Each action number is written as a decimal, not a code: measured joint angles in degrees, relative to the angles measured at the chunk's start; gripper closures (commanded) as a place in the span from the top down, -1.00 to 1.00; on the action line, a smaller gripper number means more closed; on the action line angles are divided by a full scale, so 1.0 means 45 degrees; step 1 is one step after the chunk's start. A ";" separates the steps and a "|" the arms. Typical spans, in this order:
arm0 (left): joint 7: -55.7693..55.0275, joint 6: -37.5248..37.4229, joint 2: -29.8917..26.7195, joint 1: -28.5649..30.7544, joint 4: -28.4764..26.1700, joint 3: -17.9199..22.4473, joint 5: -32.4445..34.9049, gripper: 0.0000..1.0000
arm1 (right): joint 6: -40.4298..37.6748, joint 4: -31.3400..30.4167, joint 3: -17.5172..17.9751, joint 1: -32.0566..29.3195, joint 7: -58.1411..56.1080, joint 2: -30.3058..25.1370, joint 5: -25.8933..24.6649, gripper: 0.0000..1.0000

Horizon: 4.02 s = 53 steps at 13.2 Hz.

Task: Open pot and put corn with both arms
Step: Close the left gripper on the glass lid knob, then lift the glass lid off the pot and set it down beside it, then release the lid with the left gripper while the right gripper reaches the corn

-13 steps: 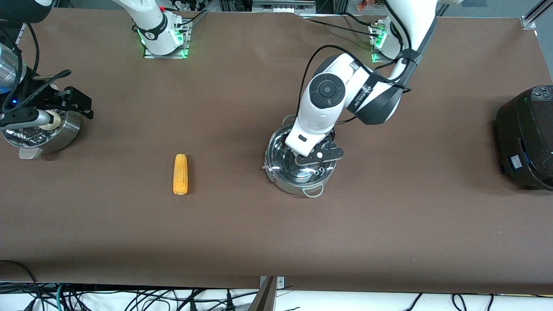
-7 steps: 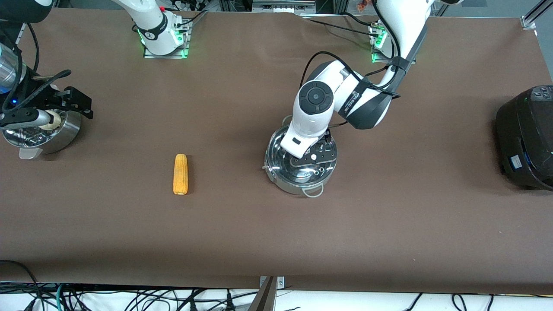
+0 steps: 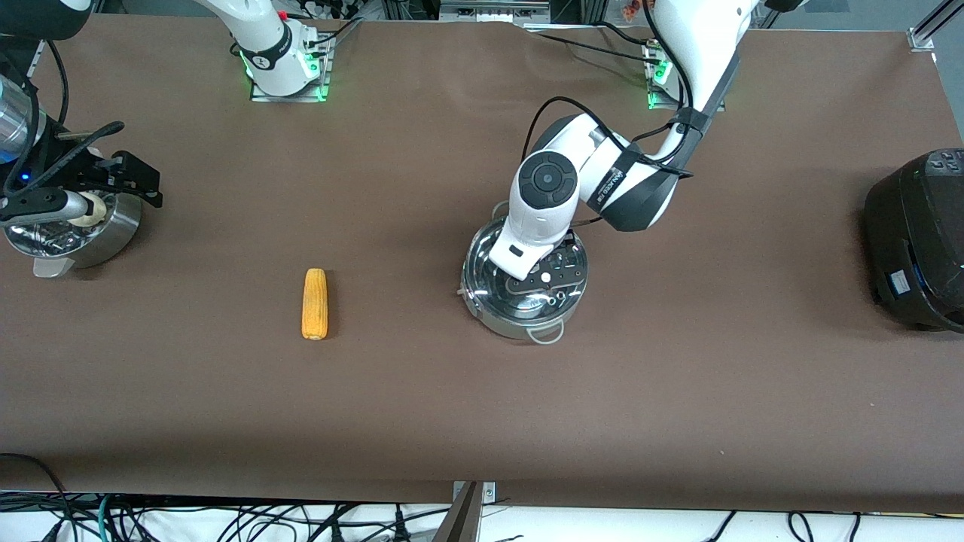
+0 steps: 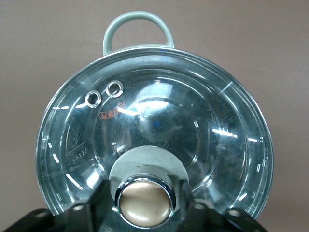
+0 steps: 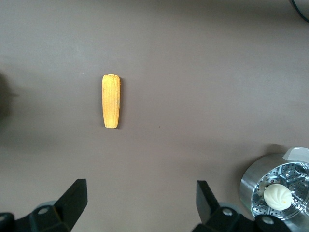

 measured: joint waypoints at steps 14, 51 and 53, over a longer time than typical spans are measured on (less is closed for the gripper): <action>-0.0057 -0.1788 -0.1905 0.0663 0.0681 0.0069 -0.0021 -0.77 | 0.0000 0.0002 0.0000 0.0000 0.0000 0.0002 0.0001 1.00; 1.2024 0.4411 -0.2559 0.8859 -0.8658 0.0206 0.0988 1.00 | 0.1815 -0.0032 0.0041 0.0501 0.0249 0.2891 0.0987 0.99; 1.2029 0.4335 -0.2650 0.8864 -0.8610 0.0205 0.0988 1.00 | 0.2402 -0.0053 0.0057 0.0761 0.0515 0.3483 0.1065 0.98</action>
